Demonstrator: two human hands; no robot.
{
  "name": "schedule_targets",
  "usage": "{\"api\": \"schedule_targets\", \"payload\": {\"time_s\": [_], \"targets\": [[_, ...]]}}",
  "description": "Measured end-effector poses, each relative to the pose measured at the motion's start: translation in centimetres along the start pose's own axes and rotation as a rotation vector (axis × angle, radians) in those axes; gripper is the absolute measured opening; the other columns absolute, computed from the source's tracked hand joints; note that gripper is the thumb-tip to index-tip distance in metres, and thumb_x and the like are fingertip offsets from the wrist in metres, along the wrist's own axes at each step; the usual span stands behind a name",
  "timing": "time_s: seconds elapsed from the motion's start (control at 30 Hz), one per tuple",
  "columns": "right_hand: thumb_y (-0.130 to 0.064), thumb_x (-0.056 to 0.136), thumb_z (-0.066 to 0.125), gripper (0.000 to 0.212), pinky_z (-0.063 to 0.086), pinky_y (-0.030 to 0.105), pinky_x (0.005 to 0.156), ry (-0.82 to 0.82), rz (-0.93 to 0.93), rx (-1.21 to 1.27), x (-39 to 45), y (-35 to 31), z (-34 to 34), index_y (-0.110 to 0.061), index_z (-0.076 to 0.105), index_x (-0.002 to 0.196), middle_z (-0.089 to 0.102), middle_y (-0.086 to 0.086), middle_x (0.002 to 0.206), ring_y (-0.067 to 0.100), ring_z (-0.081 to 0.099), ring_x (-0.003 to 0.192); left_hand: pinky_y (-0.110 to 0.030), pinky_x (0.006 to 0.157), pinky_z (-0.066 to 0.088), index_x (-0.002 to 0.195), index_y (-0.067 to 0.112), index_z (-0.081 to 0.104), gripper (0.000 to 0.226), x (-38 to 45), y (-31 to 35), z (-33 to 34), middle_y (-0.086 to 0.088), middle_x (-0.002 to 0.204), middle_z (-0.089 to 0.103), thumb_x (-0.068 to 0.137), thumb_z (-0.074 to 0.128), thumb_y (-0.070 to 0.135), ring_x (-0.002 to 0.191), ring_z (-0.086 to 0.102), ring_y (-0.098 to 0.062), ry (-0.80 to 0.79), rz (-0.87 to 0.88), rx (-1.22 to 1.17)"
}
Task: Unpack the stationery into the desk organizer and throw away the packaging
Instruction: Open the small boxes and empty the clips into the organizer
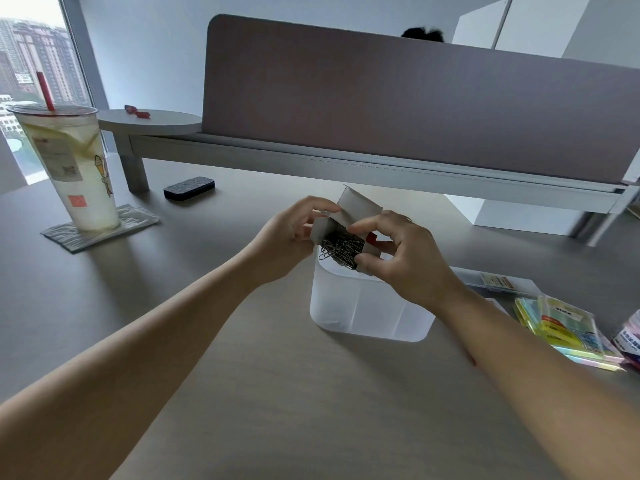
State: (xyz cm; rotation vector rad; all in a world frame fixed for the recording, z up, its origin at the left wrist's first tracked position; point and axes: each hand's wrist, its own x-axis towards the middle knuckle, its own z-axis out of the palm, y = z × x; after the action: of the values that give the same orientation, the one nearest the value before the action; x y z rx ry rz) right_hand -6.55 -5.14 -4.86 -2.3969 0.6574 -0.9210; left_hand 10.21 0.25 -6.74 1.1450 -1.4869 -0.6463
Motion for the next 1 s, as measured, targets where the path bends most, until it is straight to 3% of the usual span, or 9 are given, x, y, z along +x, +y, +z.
{"api": "schedule_targets", "payload": {"time_s": [0.17, 0.37, 0.6, 0.77, 0.87, 1.0], "targets": [[0.003, 0.073, 0.063, 0.032, 0.040, 0.000, 0.081, -0.002, -0.018, -0.001, 0.01, -0.05, 0.10, -0.014, 0.064, 0.100, 0.049, -0.018, 0.083, -0.012, 0.050, 0.081, -0.008, 0.056, 0.041, 0.093, 0.029, 0.046, 0.053, 0.05, -0.18, -0.02, -0.003, 0.096, 0.056, 0.072, 0.040, -0.019, 0.069, 0.059, 0.006, 0.015, -0.001, -0.009], [0.003, 0.073, 0.063, 0.032, 0.041, 0.002, 0.083, -0.016, -0.019, -0.004, -0.01, -0.16, 0.07, -0.015, 0.065, 0.100, 0.047, -0.017, 0.082, -0.011, 0.051, 0.081, -0.015, 0.061, 0.043, 0.091, 0.032, 0.046, 0.044, 0.02, -0.23, 0.10, -0.002, 0.095, 0.057, 0.066, 0.047, -0.004, 0.070, 0.059, 0.003, 0.024, -0.007, -0.017], [0.003, 0.072, 0.063, 0.033, 0.041, 0.002, 0.082, -0.014, -0.013, -0.011, -0.04, -0.07, 0.08, -0.015, 0.064, 0.100, 0.048, -0.018, 0.084, -0.011, 0.050, 0.080, -0.008, 0.057, 0.041, 0.091, 0.028, 0.045, 0.043, 0.00, -0.05, 0.13, 0.000, 0.093, 0.056, 0.066, 0.046, -0.006, 0.066, 0.059, 0.006, 0.008, -0.004, -0.046], [0.003, 0.073, 0.062, 0.035, 0.041, 0.005, 0.084, -0.013, -0.031, -0.034, -0.02, -0.21, 0.12, -0.014, 0.063, 0.103, 0.048, -0.016, 0.084, 0.004, 0.050, 0.083, -0.009, 0.054, 0.041, 0.090, 0.028, 0.046, 0.043, 0.09, -0.03, 0.10, -0.001, 0.091, 0.056, 0.063, 0.048, -0.004, 0.065, 0.058, 0.005, 0.013, -0.012, -0.057], [0.002, 0.073, 0.061, 0.036, 0.041, 0.007, 0.085, -0.015, -0.051, -0.053, -0.07, -0.10, 0.15, -0.015, 0.063, 0.105, 0.047, -0.017, 0.084, -0.004, 0.049, 0.083, -0.007, 0.055, 0.040, 0.090, 0.028, 0.045, 0.056, 0.17, -0.33, 0.01, -0.001, 0.091, 0.055, 0.070, 0.046, -0.024, 0.064, 0.058, 0.006, 0.027, -0.006, -0.029], [0.000, 0.073, 0.060, 0.036, 0.040, 0.006, 0.084, -0.005, -0.076, -0.078, -0.09, 0.15, 0.25, -0.015, 0.063, 0.106, 0.045, -0.019, 0.083, -0.013, 0.047, 0.082, -0.005, 0.055, 0.039, 0.089, 0.027, 0.045, 0.059, 0.03, -0.30, 0.20, 0.001, 0.090, 0.055, 0.070, 0.043, -0.029, 0.064, 0.059, 0.007, 0.061, 0.014, -0.009]]}}
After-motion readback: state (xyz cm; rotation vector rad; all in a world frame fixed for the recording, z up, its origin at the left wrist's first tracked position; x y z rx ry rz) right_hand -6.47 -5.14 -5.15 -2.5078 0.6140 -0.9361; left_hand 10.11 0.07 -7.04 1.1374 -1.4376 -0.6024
